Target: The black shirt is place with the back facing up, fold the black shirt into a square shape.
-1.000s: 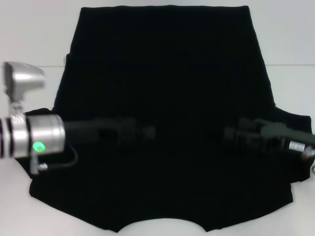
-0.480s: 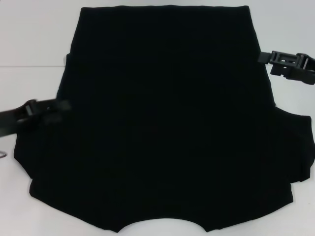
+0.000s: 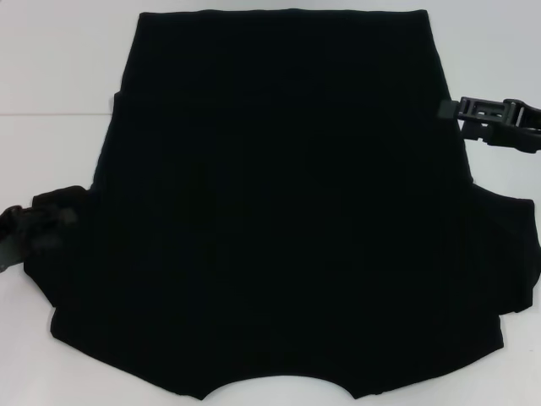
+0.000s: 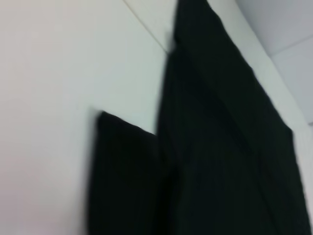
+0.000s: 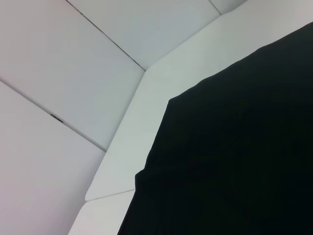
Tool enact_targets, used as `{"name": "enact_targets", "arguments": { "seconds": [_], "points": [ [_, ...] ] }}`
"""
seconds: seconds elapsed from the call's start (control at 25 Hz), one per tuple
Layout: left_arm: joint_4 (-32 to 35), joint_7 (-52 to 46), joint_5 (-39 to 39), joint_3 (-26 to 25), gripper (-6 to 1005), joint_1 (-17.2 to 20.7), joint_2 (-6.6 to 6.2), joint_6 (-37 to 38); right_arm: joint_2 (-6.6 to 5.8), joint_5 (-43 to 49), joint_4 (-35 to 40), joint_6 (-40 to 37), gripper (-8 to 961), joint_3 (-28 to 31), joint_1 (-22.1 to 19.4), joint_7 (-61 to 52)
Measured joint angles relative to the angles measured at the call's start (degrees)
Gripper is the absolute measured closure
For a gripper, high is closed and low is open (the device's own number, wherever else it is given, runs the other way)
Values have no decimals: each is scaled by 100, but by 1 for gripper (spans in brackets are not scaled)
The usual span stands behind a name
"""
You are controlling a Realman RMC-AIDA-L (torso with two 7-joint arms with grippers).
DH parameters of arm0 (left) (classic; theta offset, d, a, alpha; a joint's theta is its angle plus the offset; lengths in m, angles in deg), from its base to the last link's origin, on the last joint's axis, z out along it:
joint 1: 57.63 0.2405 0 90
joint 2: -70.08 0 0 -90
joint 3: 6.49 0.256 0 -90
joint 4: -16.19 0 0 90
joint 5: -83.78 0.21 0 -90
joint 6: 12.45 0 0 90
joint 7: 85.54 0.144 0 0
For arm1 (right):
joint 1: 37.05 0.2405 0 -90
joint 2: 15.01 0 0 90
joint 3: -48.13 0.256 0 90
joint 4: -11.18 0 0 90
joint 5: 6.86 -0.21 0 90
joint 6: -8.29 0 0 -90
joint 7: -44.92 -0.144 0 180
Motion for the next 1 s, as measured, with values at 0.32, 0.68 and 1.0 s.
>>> {"name": "enact_targets", "arguments": {
  "seconds": [0.32, 0.68, 1.0],
  "points": [
    [50, -147, 393, -91, 465, 44, 7, -355, -6, -2, -21, -6, 94, -6, -34, -31],
    [87, -178, 401, -430, 466, 172, 8, -375, -7, -2, -15, -3, 102, -7, -27, -35],
    [55, -183, 412, -434, 466, 208, 32, -457, -7, -3, -13, -1, 109, -6, -26, -38]
  ]
}}
